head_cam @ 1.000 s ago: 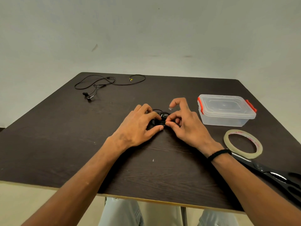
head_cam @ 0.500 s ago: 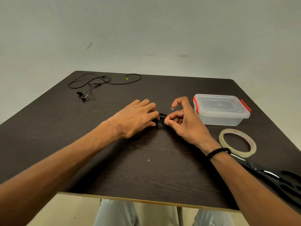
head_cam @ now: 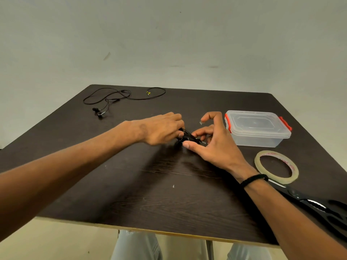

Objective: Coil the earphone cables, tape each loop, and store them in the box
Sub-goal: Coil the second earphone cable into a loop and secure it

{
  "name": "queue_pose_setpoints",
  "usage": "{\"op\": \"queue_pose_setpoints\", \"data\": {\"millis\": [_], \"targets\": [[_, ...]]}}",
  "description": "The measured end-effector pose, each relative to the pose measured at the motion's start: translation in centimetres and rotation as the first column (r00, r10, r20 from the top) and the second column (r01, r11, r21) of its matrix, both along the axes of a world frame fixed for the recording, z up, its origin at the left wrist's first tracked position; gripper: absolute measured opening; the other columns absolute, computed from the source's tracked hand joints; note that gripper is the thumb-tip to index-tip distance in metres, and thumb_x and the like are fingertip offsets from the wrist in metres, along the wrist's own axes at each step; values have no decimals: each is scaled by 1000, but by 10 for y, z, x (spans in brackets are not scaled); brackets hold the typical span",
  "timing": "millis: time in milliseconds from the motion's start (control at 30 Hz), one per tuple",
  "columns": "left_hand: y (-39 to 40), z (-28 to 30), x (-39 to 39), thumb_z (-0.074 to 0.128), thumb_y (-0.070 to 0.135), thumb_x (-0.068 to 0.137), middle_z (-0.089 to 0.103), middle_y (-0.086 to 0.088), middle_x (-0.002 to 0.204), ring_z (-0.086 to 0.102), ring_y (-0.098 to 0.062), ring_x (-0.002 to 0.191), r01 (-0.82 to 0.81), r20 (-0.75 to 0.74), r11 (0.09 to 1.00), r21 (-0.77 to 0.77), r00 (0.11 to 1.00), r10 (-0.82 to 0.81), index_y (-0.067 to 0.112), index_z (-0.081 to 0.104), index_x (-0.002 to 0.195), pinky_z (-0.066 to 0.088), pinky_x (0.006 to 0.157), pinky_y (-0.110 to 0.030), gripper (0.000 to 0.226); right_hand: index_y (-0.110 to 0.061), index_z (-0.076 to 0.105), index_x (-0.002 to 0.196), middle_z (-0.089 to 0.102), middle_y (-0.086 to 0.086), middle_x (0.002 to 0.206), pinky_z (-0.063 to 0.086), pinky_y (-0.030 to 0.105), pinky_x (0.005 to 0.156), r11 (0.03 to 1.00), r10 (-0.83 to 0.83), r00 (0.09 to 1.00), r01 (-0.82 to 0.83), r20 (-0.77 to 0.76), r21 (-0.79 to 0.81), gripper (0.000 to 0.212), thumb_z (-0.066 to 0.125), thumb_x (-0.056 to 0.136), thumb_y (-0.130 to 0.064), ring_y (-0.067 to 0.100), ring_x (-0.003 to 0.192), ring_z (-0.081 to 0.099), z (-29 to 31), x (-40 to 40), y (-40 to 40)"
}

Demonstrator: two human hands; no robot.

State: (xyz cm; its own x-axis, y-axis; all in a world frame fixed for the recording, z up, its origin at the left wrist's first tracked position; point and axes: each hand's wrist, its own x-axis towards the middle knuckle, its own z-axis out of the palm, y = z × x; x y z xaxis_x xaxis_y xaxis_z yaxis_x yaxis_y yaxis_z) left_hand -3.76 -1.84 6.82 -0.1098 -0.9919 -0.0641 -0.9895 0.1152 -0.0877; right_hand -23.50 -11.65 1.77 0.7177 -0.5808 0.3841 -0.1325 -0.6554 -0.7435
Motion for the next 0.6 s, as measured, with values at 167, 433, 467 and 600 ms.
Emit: {"op": "queue_pose_setpoints", "data": {"millis": [167,433,467,600], "targets": [[-7,22,0,40,25,112,45,-7,102,46,-26,95,-17,-75,998,55,997,22,0,58,112,34,95,-35,31,-30,37,120,77,-13,92,56,28,77,996,-19,998,14,64,83,73,94,74,-33,9,82,66,4,13,-3],[-6,50,13,40,30,112,45,2,84,41,-12,73,-117,-403,985,126,901,159,18,51,89,38,74,-33,28,-25,37,119,82,3,97,51,32,78,894,42,970,-143,238,426,54,82,90,-20,17,87,71,22,26,-14],[-4,49,14,41,31,112,46,0,85,42,-12,77,-129,-510,982,135,841,181,16,54,93,39,76,-33,28,-23,36,119,82,4,98,48,30,77,883,54,967,-163,248,441,51,79,93,-18,14,88,71,25,27,-16],[-6,32,12,48,38,110,63,0,94,56,-12,94,-234,-862,961,151,444,243,14,67,108,47,95,-37,30,-21,37,120,82,-2,95,51,34,84,915,-3,979,-79,204,395,53,81,91,-25,18,96,75,32,37,-24]]}}
